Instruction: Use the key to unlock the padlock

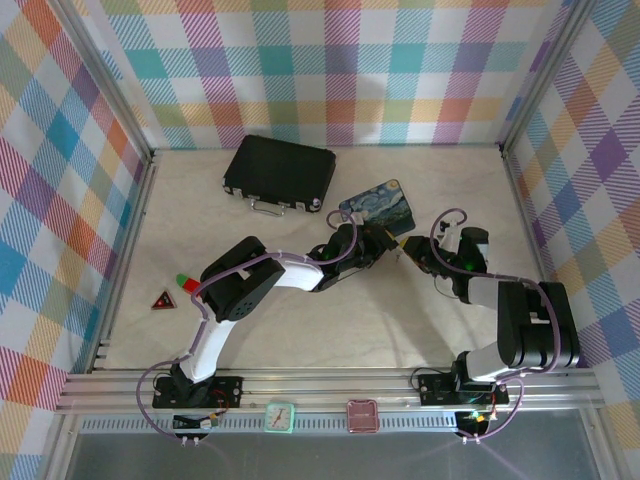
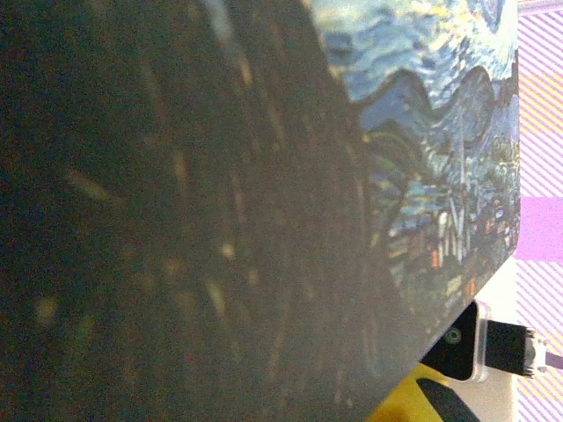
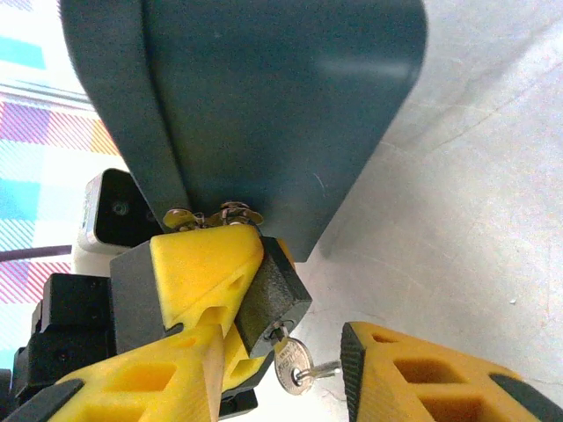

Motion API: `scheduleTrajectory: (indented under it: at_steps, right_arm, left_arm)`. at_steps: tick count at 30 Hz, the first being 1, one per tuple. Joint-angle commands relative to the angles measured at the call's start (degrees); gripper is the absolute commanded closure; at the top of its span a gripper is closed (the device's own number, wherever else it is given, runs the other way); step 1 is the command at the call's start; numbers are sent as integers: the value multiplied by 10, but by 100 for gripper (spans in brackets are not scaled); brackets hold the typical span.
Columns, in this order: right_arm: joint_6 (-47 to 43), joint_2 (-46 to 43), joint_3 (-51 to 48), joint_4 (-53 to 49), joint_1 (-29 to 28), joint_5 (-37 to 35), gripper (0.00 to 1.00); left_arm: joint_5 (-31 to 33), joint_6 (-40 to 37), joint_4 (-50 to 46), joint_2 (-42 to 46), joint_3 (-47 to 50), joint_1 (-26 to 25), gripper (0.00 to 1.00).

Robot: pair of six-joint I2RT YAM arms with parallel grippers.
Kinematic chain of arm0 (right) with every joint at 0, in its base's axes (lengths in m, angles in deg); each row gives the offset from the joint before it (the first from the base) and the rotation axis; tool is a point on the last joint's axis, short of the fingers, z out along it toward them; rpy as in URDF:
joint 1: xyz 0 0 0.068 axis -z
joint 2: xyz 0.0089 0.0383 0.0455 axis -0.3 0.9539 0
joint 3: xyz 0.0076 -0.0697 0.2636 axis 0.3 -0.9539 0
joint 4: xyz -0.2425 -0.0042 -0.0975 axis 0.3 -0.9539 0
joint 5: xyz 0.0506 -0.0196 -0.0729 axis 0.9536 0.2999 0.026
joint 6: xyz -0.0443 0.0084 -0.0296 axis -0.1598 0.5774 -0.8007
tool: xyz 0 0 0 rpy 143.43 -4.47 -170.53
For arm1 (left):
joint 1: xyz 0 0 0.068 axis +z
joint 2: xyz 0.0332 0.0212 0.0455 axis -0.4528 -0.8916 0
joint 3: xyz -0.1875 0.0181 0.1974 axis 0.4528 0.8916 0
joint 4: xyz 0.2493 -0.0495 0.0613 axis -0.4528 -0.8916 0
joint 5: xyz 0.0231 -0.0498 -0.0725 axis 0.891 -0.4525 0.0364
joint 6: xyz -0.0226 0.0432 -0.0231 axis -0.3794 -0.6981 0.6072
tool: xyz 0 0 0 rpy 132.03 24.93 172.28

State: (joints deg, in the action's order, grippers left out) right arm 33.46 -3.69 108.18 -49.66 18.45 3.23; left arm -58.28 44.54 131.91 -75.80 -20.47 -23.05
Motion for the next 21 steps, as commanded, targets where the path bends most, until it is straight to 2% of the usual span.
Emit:
scheduleTrajectory:
  at_steps: [1,6,10,12,21]
  right_arm:
    - [-41,-11,6,-5,-5,14,59]
    - [-47,11,-4,24,-9,50,58]
    - [-6,51,-26,125,-10,86,60]
    - [13,67,-33,163,-13,99,64]
    - [58,66,-37,171,-14,85,71]
  left_arm:
    - [-25,13,47,1,-12,-5,100]
    - [-25,11,52,6,-6,-3,100]
    - [-23,11,54,6,-4,-3,100]
    - [-22,15,61,5,-2,-2,100]
    - [-11,19,74,5,8,0,100]
